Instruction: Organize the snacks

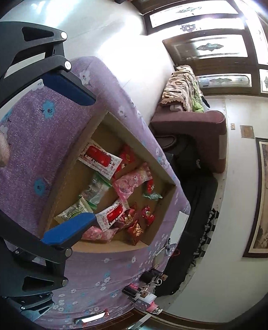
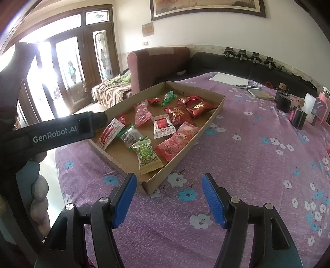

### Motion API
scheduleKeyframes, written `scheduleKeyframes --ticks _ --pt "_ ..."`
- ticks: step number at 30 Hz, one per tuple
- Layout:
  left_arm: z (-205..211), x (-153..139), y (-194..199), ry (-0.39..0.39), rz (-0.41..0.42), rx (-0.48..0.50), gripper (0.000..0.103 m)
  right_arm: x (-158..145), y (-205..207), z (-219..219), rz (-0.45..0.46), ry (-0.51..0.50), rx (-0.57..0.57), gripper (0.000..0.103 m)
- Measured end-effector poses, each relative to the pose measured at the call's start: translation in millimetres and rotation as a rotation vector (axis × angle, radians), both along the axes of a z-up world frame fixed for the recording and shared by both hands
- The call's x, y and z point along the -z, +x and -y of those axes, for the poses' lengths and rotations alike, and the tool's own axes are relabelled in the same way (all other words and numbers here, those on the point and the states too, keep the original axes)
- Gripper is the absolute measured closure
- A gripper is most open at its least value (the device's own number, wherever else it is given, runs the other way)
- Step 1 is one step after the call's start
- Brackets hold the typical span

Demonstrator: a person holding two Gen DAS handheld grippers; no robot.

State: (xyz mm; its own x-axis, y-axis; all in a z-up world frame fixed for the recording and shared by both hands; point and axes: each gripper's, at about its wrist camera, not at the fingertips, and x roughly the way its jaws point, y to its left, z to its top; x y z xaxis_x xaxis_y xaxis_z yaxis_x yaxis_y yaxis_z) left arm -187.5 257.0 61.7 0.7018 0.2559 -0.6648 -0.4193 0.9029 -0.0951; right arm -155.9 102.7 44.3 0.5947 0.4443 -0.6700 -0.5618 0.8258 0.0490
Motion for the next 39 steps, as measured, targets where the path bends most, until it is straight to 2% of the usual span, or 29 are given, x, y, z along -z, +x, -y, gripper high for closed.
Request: scheduleKeyframes --ticks 39 --pt "4.6 8.7 3.2 -0.061 -0.051 0.050 0.000 5.4 4.3 1.5 -0.028 0.001 0.002 0.036"
